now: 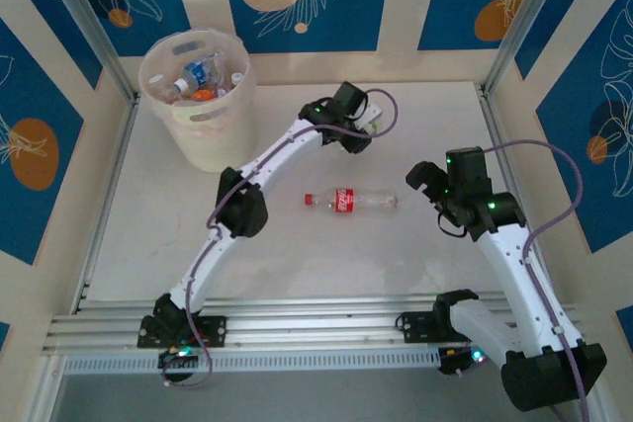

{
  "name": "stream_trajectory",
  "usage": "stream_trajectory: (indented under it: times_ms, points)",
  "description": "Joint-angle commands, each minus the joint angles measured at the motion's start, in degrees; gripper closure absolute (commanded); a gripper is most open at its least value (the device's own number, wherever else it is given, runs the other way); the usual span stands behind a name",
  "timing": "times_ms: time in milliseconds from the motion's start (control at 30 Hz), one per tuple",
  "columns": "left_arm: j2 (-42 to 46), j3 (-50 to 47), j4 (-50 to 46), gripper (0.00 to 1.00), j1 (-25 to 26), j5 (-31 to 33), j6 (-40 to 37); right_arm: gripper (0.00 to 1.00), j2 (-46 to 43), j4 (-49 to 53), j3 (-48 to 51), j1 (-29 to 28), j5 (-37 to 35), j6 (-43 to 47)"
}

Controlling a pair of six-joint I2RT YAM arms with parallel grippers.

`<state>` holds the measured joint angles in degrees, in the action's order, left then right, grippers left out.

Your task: Put the plastic bottles in the bin

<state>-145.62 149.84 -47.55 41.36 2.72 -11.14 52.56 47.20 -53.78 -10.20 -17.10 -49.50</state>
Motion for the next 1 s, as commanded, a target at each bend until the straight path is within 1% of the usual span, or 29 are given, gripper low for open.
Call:
stream_trajectory:
  times_ms: [0,133,233,300,400,500,633,767,900,967]
  points:
    - [10.45,2.48,-0.82,0.47,-0.59,4.57,-0.78,0.01,0.74,-0.88,1.13,-0.75,1.81,0.20]
    - [18.07,2.47,-3.42,0.47,-1.25,11.31,-0.72,0.01,2.23,-1.89,1.31,-1.41,2.62,1.22]
    - [24.02,2.02,-5.51,0.47,-3.52,14.66,0.51,0.01,3.28,-2.89,1.22,-2.03,2.70,1.91]
    - [28.10,0.21,-6.11,0.47,-5.78,16.40,1.38,0.01,3.93,-3.38,1.06,-2.37,2.84,2.33]
    - [34.76,-6.49,-3.60,0.47,-10.48,18.94,1.89,0.01,4.98,-5.02,1.12,-2.51,3.45,3.17]
    - [39.58,-12.59,-1.61,0.47,-16.52,18.78,2.94,0.01,7.02,-8.53,0.56,-2.52,3.76,5.32]
    - [41.66,-14.88,-1.20,0.47,-23.67,20.40,4.32,0.01,12.66,-13.17,-1.49,-2.55,4.02,8.53]
    - [40.07,-12.88,-4.20,0.47,-28.89,22.23,6.56,0.01,19.14,-15.20,-5.52,-3.50,3.99,11.98]
    - [37.89,-12.50,-7.44,0.47,-32.48,21.98,9.66,0.01,23.23,-15.51,-8.98,-4.21,3.91,13.52]
    - [37.31,-14.28,-5.73,0.47,-33.65,20.77,10.16,0.01,24.64,-15.95,-9.99,-4.52,4.18,13.94]
